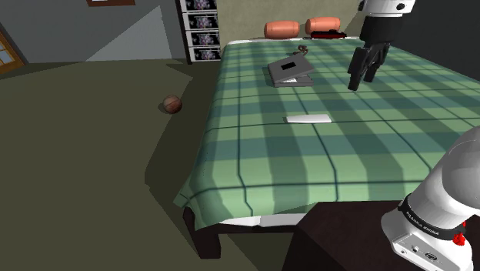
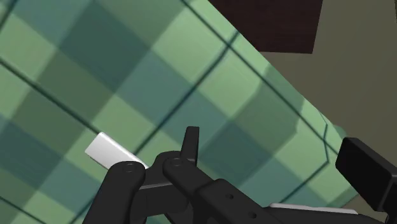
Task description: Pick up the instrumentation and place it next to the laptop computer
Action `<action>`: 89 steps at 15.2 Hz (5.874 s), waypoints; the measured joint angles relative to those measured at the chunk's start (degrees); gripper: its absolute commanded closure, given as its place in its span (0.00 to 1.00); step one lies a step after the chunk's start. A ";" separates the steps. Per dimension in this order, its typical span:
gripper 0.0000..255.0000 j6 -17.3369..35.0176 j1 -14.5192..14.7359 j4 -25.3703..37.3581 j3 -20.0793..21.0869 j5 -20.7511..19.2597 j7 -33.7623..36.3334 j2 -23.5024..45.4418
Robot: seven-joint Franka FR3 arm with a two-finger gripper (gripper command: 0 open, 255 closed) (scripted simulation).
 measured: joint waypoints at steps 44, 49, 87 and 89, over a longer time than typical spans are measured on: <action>0.00 52.97 4.27 8.18 -22.83 2.61 -73.71 59.50; 1.00 53.02 4.26 8.21 -22.82 2.66 -73.73 59.54; 1.00 32.92 5.56 16.21 -24.14 -4.52 -68.94 46.41; 1.00 31.39 5.62 17.18 -24.07 -4.76 -68.70 45.82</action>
